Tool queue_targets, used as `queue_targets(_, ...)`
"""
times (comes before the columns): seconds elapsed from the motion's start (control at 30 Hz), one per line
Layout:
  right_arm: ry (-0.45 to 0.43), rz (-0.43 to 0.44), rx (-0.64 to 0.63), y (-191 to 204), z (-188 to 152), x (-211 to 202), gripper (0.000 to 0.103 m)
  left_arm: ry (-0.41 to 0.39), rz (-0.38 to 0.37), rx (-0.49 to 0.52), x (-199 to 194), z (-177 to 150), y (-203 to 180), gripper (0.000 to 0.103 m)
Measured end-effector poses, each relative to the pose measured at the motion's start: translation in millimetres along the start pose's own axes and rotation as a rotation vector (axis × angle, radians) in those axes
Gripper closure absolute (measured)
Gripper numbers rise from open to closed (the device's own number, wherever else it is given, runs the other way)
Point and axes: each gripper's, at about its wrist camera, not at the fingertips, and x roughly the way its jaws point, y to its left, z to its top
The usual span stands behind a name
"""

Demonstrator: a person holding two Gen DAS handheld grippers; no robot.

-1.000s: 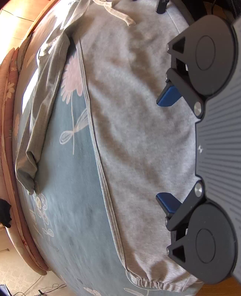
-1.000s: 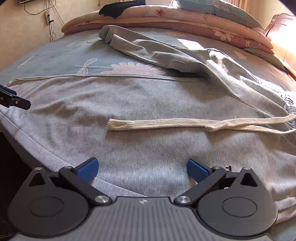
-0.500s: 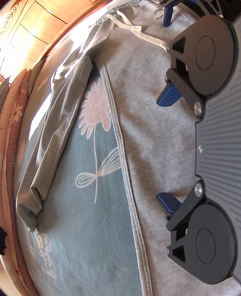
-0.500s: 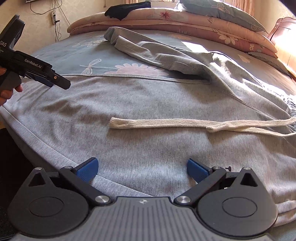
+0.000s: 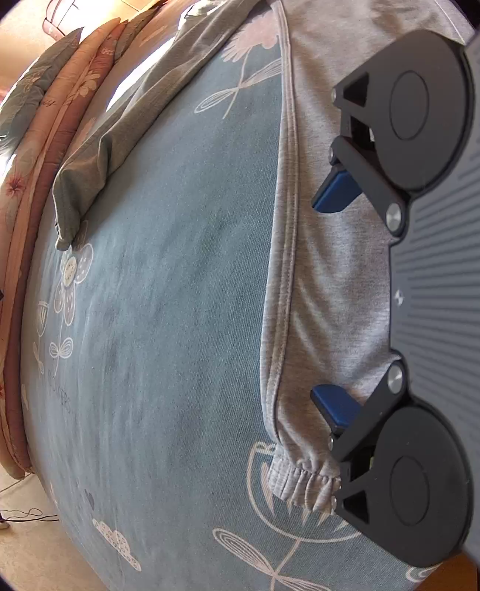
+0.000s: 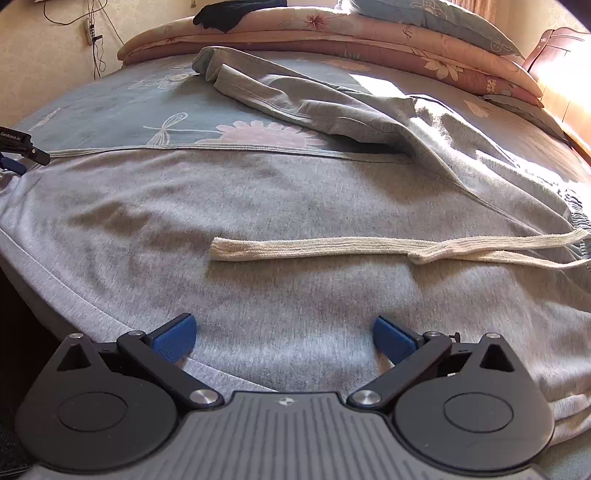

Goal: Fold clothes

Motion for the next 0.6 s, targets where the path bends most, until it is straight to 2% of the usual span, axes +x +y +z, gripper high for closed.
queue_targets(0.07, 0.003, -0.007, 0.007, 0.6, 0.8, 0.6, 0.000, -0.030, -0.044, -0.005, -13.6, -5.6, -4.8, 0.004)
queue_targets(0.13, 0.005, -0.015, 0.013, 1.7, 1.7, 1.3, 0.000, -0.031, -0.172, 0.014, -23.6, -17.2, -13.9, 0.004)
queue_targets(0.2, 0.008, -0.020, 0.019, 2.2, 2.5, 1.9, 0.000, -0.013, -0.246, 0.020, -25.5, -29.0, -19.9, 0.004)
queue_targets(0.33, 0.007, -0.021, 0.021, 2.0, 2.5, 1.9, 0.000, 0.031, -0.183, 0.004, -20.5, -45.1, -9.7, 0.004)
queue_targets(0.43, 0.003, -0.022, 0.021, 2.5, 1.8, 1.8, 0.000, -0.007, -0.159, -0.062, -26.3, -46.6, 20.9, 0.003)
queue_targets(0.53, 0.002, -0.023, 0.023, 2.5, 1.6, 1.7, 0.000, -0.003, 0.028, -0.124, -27.0, -40.8, 48.0, 0.004)
queue_targets(0.6, 0.002, -0.023, 0.023, 2.8, 1.6, 1.8, 0.000, -0.010, -0.006, -0.148, -34.6, -38.6, 50.3, 0.004)
